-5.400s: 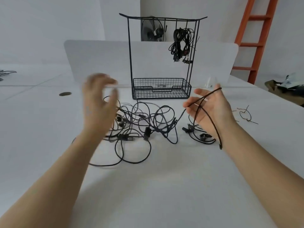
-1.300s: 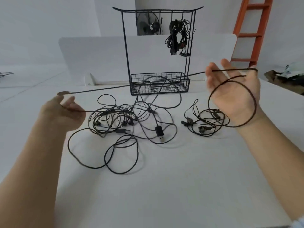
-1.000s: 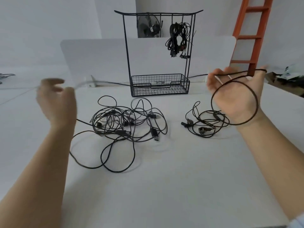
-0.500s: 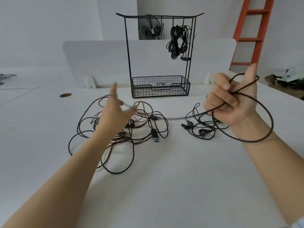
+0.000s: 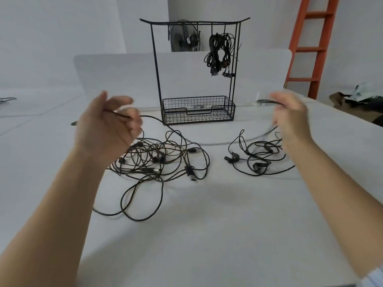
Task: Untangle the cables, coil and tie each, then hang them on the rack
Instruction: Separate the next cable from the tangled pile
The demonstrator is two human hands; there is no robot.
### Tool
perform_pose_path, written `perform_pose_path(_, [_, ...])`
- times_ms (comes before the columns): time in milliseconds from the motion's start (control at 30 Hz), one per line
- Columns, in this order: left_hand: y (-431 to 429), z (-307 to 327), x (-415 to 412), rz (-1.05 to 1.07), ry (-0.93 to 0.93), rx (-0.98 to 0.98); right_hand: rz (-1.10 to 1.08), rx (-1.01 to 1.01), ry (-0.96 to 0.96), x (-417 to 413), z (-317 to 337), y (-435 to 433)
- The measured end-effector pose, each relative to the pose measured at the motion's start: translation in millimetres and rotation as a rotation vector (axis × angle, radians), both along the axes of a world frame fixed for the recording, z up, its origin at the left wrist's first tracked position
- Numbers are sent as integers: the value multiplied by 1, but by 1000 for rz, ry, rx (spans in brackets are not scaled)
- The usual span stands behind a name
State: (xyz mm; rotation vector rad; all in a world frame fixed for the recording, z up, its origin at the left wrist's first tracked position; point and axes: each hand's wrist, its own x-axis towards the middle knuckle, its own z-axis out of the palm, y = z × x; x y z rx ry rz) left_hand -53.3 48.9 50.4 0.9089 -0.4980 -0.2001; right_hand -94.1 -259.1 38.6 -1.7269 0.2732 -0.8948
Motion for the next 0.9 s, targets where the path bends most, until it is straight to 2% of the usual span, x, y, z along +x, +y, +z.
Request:
perform_pose_path(100, [-27,1,-20,-217,-129,194,406,-397,183,-17,3,45])
perform_pose_path(200, [-40,-2,-29,-300,-116,287,703,-575,361,-26,-7,77])
perform_pose_path(267, [-43,-2,-33,-310,-100,279,723,-703,366,-25,-21,86])
perform_pose_path(333, [-45,-1,-34,-270,-72,258,582,-828,279,-20,-30,87])
perform_pose_path(367, [-45,0,-34,-221,-41,248,516,-771,223,-20,-29,87])
perform_pose_path(400, [-45,0,-33,-165,3,227,464,-612,170,-20,-25,85])
perform_pose_path(500, [-42,-3,-26,-49,220,25,383,12,-101,-17,-6,68])
perform_pose_path(600, [-36,-10,-17,32,417,-207,492,601,-319,-17,8,49])
perform_pose_path(667, [-35,-13,-13,66,470,-270,585,965,-370,-20,14,43])
perform_pose_path(700, [-35,-13,-13,72,484,-283,608,1085,-394,-21,16,39])
perform_pose_path(767, [-36,-13,-12,85,513,-257,612,1160,-444,-21,20,30])
perform_pose_path(900, [-35,-18,-9,174,606,-2,575,1038,-525,-24,26,8])
